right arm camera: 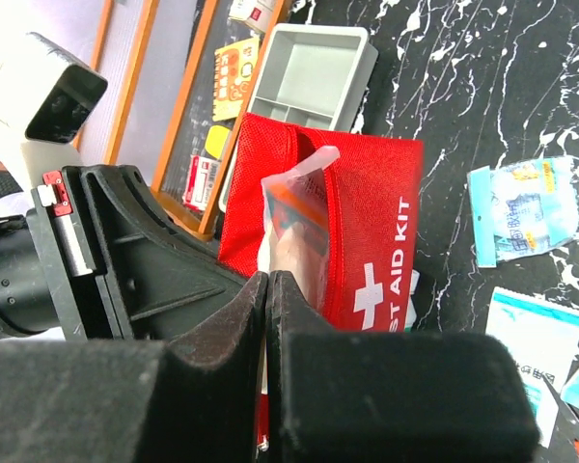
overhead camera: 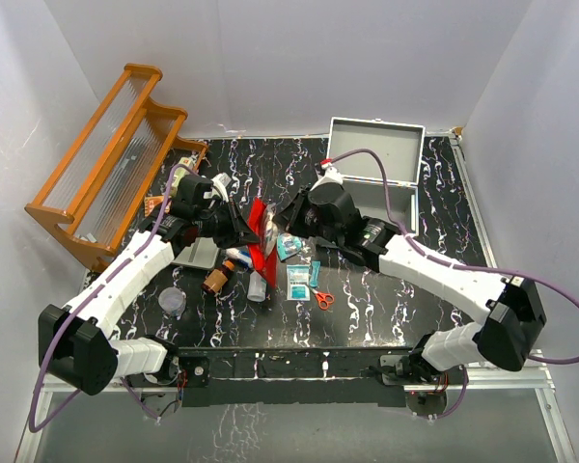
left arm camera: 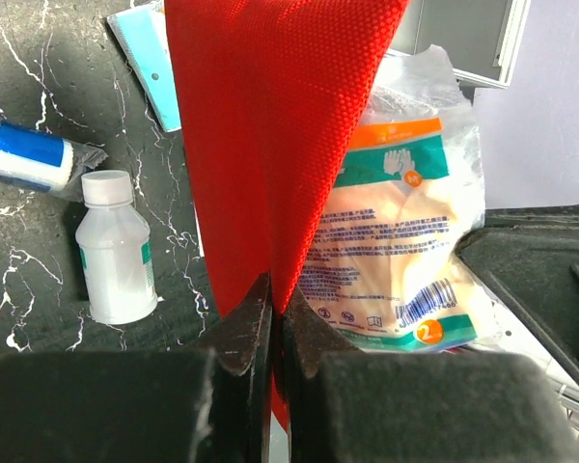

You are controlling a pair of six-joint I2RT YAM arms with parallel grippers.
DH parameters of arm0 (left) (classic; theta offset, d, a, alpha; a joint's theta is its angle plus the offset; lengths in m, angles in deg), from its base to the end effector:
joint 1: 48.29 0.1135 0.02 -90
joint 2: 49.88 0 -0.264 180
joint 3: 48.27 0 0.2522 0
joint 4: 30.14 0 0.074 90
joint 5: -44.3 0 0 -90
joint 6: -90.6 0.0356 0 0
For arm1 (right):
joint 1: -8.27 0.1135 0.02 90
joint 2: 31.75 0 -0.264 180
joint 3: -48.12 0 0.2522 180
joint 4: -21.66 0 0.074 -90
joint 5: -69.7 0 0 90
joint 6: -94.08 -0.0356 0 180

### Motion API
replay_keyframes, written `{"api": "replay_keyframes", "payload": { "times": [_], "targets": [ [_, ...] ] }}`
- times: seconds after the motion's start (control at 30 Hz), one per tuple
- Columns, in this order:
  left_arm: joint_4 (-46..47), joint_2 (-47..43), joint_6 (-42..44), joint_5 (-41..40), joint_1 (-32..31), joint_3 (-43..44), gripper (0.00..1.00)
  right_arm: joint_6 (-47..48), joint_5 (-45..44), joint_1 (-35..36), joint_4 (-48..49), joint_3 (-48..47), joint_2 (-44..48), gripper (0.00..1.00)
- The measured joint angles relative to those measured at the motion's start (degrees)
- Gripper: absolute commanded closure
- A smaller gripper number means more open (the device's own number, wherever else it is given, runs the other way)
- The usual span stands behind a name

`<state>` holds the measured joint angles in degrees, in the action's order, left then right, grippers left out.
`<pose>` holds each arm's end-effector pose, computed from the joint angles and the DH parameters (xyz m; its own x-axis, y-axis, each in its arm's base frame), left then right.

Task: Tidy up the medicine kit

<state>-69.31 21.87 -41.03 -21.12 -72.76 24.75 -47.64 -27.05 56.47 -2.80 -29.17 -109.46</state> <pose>0.2427 -0.1267 0.3045 -0.8666 -0.2693 -0.4201 0.1334 0.6861 -0.7152 0.2132 0.2322 0.3236 -0.6991 0.3877 -0.6008 -0.1945 0.7055 0.6815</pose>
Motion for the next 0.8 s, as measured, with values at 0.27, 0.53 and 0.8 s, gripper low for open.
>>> {"api": "replay_keyframes", "payload": {
  "times": [0.27,0.53,0.8],
  "targets": [
    [0.02,1.05,0.26,-1.05,-0.04,0.15,1.0,4.5,-9.64,7.17,-7.23,-7.48,-2.45,1.0],
    [-0.61,2.56,0.61,-3.02,-0.04,0.76,1.0,6.23,-21.0,12.13,-11.52,-10.21,-3.15,1.0],
    [-0.33,2.73,1.31,-2.93,-0.04,1.51,1.0,8.35,-22.97,12.07,-12.26,-10.21,-5.16,1.0]
  ]
}}
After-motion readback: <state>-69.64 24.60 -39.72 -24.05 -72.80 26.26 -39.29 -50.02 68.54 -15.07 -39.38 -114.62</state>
